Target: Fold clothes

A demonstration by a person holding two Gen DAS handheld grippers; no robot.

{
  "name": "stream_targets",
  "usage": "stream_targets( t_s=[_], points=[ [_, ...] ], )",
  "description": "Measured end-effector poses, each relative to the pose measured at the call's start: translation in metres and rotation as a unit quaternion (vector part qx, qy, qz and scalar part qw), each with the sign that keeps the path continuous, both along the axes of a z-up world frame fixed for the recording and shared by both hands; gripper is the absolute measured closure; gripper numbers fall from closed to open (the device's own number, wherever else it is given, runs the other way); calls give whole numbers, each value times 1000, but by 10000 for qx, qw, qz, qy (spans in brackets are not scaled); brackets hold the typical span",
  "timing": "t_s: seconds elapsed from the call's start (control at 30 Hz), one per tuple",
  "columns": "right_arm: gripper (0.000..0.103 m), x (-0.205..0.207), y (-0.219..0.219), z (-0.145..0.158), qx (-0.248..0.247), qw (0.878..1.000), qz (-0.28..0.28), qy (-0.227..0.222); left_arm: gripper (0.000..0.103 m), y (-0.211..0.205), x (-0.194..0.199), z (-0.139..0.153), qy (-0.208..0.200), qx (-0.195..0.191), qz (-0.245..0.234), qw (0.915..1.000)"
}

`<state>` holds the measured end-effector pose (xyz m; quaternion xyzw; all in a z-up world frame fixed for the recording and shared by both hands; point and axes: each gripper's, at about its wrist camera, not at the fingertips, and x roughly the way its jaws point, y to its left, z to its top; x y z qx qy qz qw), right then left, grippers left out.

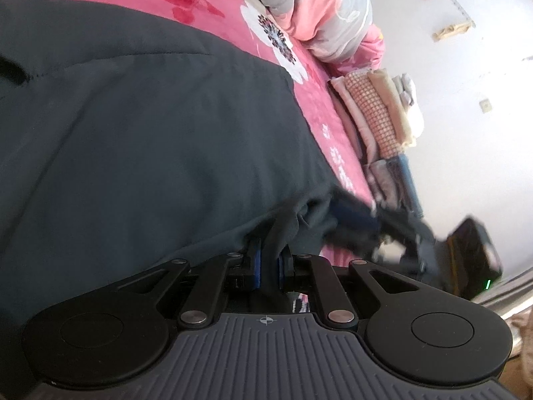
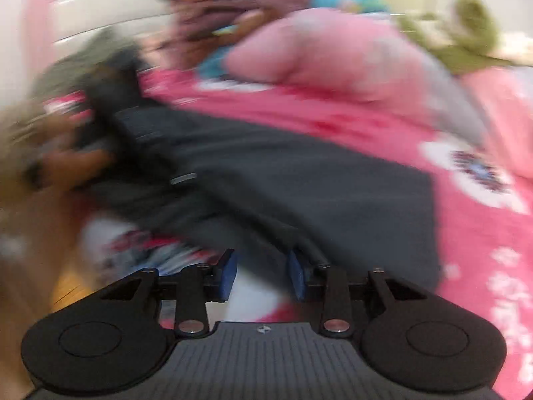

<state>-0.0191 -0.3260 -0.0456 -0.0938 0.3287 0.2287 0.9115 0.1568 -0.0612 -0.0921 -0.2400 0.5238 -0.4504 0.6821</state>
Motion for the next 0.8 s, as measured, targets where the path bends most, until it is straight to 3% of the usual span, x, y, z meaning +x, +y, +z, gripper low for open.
stream_targets(
  t_s=[0.17, 0.27, 0.37, 0.47, 0.53, 0.6, 0.7, 0.8],
  points=[
    [67, 25, -17, -4, 811, 9953, -521, -45, 93, -1, -5, 6, -300, 151, -66, 9994],
    [67, 43, -35, -19, 1295, 9872, -898, 255, 90, 1, -16, 22, -878, 445, 92, 9951],
    [68, 60, -48, -32, 1496, 9801, -1220, 469, 78, 5, -33, 43, -1646, 843, 347, 9821],
    [68, 58, -47, -35, 1476, 9806, -1241, 350, 77, 7, -53, 65, -2414, 1108, 647, 9619],
    [68, 57, -44, -37, 1372, 9827, -1223, 239, 77, 2, -68, 79, -2854, 1067, 697, 9499],
    [68, 54, -42, -38, 1329, 9836, -1208, 147, 77, -7, -81, 87, -3132, 921, 559, 9436],
    [67, 53, -43, -40, 1362, 9833, -1202, 37, 77, -35, -92, 82, -3152, 806, 205, 9454],
    [67, 49, -41, -41, 1306, 9842, -1192, -110, 77, -59, -81, 61, -2956, 1258, 353, 9463]
  ],
)
